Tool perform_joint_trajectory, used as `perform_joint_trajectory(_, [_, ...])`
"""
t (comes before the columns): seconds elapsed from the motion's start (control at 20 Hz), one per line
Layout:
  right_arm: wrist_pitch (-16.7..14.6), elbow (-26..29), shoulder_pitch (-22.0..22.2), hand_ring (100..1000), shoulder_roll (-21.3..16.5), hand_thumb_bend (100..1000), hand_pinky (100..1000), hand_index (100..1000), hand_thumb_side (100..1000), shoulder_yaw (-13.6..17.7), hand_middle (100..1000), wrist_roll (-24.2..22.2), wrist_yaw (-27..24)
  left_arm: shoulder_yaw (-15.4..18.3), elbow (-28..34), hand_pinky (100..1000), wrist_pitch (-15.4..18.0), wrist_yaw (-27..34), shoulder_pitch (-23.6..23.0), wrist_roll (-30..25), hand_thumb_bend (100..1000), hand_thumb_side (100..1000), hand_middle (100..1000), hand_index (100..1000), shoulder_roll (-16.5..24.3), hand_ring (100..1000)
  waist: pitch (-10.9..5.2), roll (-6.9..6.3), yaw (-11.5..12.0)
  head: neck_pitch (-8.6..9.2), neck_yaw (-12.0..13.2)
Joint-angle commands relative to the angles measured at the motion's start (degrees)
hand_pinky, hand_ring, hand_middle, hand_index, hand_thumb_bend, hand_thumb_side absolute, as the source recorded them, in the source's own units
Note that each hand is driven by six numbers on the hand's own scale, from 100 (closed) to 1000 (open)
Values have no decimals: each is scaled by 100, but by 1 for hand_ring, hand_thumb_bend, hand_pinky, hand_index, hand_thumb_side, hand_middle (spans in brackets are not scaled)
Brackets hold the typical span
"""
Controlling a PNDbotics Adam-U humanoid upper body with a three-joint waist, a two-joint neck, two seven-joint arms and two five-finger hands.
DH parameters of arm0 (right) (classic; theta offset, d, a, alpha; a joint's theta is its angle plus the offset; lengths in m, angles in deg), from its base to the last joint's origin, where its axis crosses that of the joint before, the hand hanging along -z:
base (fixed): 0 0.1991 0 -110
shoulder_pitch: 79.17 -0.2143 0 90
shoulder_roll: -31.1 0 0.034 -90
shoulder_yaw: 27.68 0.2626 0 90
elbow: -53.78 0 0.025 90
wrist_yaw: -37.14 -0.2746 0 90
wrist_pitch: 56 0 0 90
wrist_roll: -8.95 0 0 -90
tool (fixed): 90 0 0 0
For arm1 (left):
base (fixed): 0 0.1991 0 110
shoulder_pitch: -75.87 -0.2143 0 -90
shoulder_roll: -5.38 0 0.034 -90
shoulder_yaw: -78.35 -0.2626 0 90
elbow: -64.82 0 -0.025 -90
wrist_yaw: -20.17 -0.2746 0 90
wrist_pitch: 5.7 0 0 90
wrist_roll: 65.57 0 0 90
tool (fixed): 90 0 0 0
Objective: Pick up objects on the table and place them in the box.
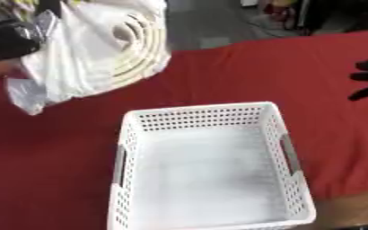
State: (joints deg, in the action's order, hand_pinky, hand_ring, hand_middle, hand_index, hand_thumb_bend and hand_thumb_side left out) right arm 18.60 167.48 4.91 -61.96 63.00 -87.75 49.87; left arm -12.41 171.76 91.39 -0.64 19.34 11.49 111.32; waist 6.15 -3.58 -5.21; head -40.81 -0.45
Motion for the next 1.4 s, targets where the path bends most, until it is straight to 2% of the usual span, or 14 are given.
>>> perform_joint_trajectory(0.05, [-10,89,-8,783,-81,369,583,899,917,4,808,-28,-26,-331,-233,121,148,-105,314,-373,100,355,100,166,-104,100,-103,6,-18,13,72])
perform_joint_trajectory(0.2, [-8,89,-11,783,-78,369,583,899,916,-7,808,-42,-38,-621,-593,117,302,-270,522,-663,100,349,100,167,-446,100,-107,10,-25,18,89])
perform_joint_trajectory(0.5, [-10,89,-10,783,-72,369,582,899,915,-24,808,-68,-57,-980,-1462,108,510,-646,876,-952,100,340,100,168,-1226,100,-122,16,-28,8,132])
perform_joint_trajectory(0.95, [-10,89,-18,783,-58,369,582,899,915,-51,808,-106,-74,-1309,-2395,105,834,-1083,1109,-1117,100,327,100,172,-1980,100,-130,14,-38,17,188])
perform_joint_trajectory(1.0, [-10,89,-20,783,-56,368,582,899,914,-55,808,-112,-75,-1347,-2476,117,863,-1113,1112,-1132,100,314,100,184,-2044,100,-129,14,-40,19,194])
perform_joint_trajectory(1.05, [-11,89,-23,783,-54,366,582,899,915,-58,808,-117,-76,-1395,-2566,164,887,-1150,1113,-1144,100,116,100,222,-2115,100,-128,14,-42,24,202])
perform_joint_trajectory(1.1, [-12,89,-26,783,-53,368,582,899,914,-61,808,-122,-78,-1450,-2648,274,920,-1198,1114,-1174,100,457,201,353,-2175,141,-127,14,-47,26,212])
perform_joint_trajectory(1.15, [-11,89,-30,783,-51,368,582,899,914,-63,808,-125,-79,-1523,-2718,343,992,-1244,1111,-1240,100,573,305,449,-2234,231,-125,14,-52,28,223])
perform_joint_trajectory(1.2, [-11,89,-33,782,-49,367,582,899,914,-63,808,-127,-80,-1596,-2749,481,1113,-1293,1106,-1313,424,761,553,700,-2274,464,-123,13,-56,31,234])
perform_joint_trajectory(1.25, [-11,89,-35,782,-49,366,582,899,914,-62,808,-128,-81,-1672,-2759,573,1275,-1329,1084,-1406,790,834,716,839,-2303,620,-120,11,-58,34,238])
perform_joint_trajectory(1.3, [-9,89,-36,782,-48,362,582,899,916,-60,808,-127,-79,-1737,-2760,636,1432,-1352,1052,-1514,1000,815,806,912,-2319,731,-117,8,-58,34,236])
perform_joint_trajectory(1.35, [-7,89,-35,782,-48,362,582,899,915,-57,808,-126,-77,-1793,-2746,626,1566,-1359,1022,-1640,985,821,791,900,-2326,713,-115,6,-58,32,231])
perform_joint_trajectory(1.4, [-5,89,-33,782,-48,361,582,899,916,-56,808,-125,-75,-1818,-2726,696,1656,-1353,1001,-1743,1000,800,876,965,-2326,812,-113,4,-57,29,229])
